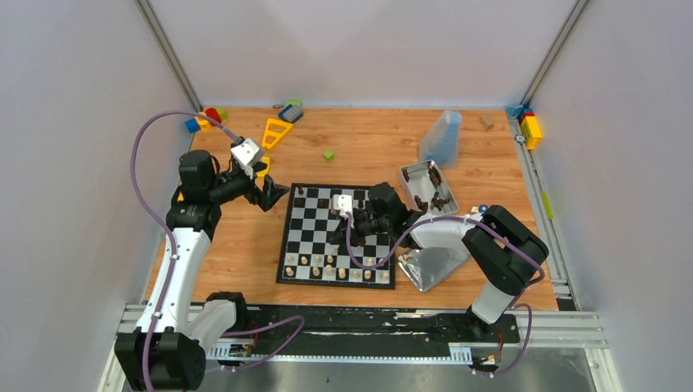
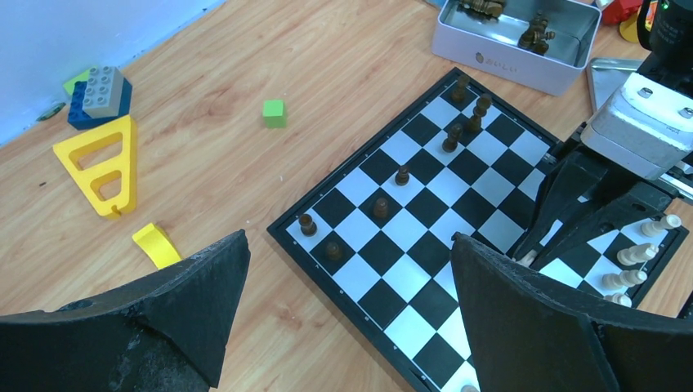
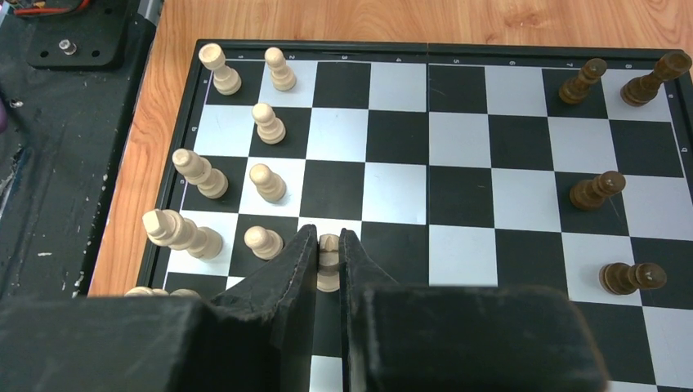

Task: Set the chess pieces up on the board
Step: Place the chess piece on the chessboard, then pick up the chess piece from the chessboard.

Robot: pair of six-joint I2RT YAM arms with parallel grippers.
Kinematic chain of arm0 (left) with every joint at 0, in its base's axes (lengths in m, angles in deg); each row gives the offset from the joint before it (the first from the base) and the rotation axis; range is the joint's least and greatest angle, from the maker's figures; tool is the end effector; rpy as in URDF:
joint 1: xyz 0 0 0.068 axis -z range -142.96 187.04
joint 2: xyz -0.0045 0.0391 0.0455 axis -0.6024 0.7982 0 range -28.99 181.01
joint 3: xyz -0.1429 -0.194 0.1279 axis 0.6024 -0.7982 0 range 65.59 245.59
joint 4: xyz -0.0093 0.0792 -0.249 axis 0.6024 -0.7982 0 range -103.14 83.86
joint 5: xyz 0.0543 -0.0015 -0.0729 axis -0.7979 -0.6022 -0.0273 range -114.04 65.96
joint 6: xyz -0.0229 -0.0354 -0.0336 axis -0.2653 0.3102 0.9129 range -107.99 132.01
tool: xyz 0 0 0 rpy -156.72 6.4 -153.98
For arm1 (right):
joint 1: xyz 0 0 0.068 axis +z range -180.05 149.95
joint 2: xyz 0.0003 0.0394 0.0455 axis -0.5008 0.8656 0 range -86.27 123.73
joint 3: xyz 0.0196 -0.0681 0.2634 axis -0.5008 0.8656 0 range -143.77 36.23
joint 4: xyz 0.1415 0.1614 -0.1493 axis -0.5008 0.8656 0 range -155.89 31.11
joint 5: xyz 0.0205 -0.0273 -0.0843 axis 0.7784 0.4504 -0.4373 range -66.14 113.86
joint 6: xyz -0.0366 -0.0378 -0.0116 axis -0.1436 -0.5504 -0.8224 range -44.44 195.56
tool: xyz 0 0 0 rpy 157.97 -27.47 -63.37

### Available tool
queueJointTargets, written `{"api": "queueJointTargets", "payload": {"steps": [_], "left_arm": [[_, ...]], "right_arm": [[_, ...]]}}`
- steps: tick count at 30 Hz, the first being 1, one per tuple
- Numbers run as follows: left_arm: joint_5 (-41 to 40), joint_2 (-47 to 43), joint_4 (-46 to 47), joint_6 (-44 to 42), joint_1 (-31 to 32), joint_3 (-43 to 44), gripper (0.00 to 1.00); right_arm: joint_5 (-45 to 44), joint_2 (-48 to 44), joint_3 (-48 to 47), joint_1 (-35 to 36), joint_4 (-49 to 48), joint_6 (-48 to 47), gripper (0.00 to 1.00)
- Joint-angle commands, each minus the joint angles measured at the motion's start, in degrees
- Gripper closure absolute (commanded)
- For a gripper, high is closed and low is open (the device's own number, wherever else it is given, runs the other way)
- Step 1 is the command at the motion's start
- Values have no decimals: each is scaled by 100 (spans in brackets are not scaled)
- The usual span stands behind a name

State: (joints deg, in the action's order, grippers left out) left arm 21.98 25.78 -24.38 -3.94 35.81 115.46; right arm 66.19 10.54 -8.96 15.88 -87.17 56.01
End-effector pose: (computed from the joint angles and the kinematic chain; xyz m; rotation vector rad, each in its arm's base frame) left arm 0.2082 -0.0210 0.3291 0.7385 1.7378 -0.5843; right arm 0.2171 0.2590 0.1701 -1.5029 1.4895 1.0489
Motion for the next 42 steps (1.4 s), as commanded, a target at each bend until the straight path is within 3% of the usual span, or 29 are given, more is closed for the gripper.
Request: {"api": "queueJointTargets", "payload": {"steps": [1, 18, 28, 31, 35, 42], "left_arm": [[99, -106, 97, -106, -40, -27, 0], [254, -181, -31, -400, -34, -106, 0], [289, -116, -778, -1084, 58, 51, 0], [-194, -98, -1129, -1301, 504, 118, 0], [-965, -21, -1415, -1325, 1085, 234, 0], [-1464, 450, -1687, -1256, 2073, 379, 0]], "right_arm": [[90, -57, 81, -22, -239, -238, 88], [-131, -234, 264, -16, -58, -526, 74], [-303, -1251, -640, -220, 1613, -399, 57], [-530, -1640, -933, -263, 2514, -452, 56], [-920, -2273, -853, -535, 3016, -406, 56], [-988, -3169, -673, -1554, 3970, -22, 55]]}}
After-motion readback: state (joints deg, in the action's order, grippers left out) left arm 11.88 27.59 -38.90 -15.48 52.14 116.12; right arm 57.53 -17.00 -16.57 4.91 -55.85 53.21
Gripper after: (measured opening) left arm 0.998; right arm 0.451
